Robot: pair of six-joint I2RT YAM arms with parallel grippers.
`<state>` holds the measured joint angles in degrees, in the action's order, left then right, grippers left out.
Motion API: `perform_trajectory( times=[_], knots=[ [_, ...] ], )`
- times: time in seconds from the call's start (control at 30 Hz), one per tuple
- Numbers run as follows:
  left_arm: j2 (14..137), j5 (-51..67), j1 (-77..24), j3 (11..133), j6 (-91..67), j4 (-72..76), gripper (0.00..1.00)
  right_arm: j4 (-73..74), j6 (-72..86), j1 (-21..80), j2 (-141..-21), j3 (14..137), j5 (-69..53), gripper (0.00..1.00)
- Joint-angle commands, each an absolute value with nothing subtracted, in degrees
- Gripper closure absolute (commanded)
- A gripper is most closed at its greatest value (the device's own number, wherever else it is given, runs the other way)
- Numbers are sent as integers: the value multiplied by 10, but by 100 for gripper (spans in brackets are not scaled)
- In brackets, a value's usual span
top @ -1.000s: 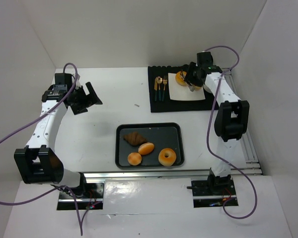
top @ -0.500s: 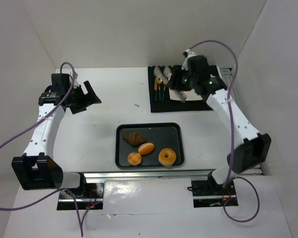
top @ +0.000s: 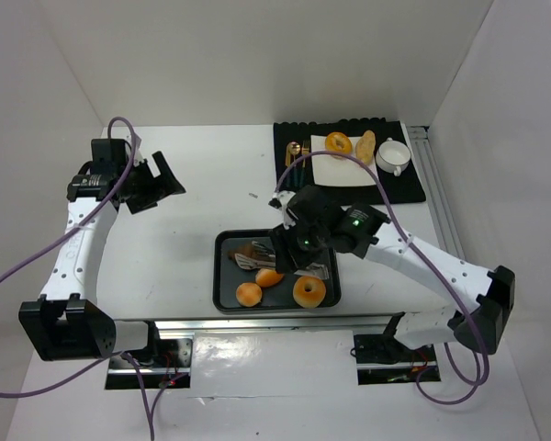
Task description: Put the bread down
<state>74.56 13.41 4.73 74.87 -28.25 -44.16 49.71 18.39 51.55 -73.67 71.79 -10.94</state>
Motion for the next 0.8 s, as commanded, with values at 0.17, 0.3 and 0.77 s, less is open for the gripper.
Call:
perform_trajectory(
  times=[0.17,0.3,0.77],
  knots=[
    [729,125,50,754,-268,-450,0,540,153,565,-811,787,-5,38],
    [729,120,50,754,-268,-450,0,548,142,571,-839,805,5,37],
    [739,104,55,754,-263,-450,0,535,82,582,-927,832,33,36]
  ],
)
